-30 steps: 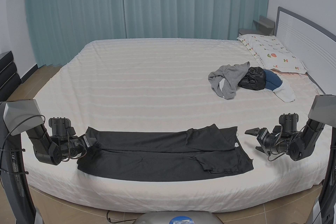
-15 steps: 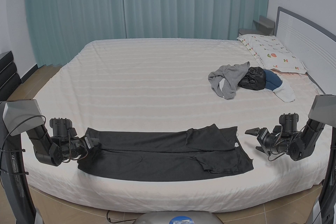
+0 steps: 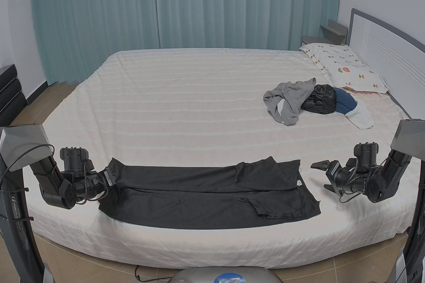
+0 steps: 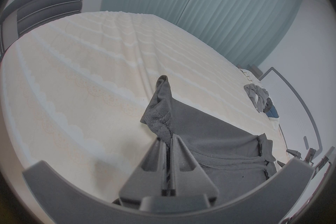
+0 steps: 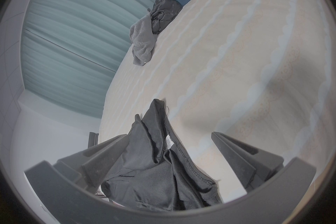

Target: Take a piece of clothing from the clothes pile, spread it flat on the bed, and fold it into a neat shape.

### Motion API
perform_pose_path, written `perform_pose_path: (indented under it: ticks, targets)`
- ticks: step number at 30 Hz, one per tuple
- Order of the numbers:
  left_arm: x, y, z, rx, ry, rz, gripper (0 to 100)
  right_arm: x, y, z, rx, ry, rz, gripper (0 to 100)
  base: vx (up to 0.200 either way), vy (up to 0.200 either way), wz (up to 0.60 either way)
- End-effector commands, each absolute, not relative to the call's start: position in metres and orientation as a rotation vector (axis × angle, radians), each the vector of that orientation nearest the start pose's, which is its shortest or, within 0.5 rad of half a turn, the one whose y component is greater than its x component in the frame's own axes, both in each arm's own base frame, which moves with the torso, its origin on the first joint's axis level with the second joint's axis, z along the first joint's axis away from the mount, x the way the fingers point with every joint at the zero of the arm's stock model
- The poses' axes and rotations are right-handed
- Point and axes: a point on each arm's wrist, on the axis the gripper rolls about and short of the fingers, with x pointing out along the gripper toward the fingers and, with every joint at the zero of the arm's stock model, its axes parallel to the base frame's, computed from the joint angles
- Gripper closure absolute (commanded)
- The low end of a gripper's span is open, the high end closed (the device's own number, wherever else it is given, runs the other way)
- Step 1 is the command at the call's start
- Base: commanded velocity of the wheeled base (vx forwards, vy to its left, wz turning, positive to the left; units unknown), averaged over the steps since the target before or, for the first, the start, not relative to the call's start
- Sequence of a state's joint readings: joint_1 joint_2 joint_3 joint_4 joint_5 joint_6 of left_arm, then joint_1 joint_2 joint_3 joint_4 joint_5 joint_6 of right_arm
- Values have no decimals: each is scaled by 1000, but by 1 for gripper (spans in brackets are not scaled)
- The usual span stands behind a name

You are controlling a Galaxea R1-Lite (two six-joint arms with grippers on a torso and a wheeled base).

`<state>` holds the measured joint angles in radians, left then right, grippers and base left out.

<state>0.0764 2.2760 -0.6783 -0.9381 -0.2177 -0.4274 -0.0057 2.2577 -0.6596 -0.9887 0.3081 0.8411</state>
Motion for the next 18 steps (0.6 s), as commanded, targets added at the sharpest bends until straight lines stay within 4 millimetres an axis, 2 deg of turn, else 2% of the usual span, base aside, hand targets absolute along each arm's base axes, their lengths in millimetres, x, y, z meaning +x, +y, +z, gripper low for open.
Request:
perform_pose_path:
  ticks: [1,11,18]
  targets:
    - [345,22,1,-506,641,0,100,344,3,-2,905,691,18,0,0,0,0]
    - [343,22,21,-491,609,-3,100,344,4,-2,905,691,22,0,0,0,0]
    - [343,22,18,-474,639,17,100,344,4,-2,905,693,21,0,0,0,0]
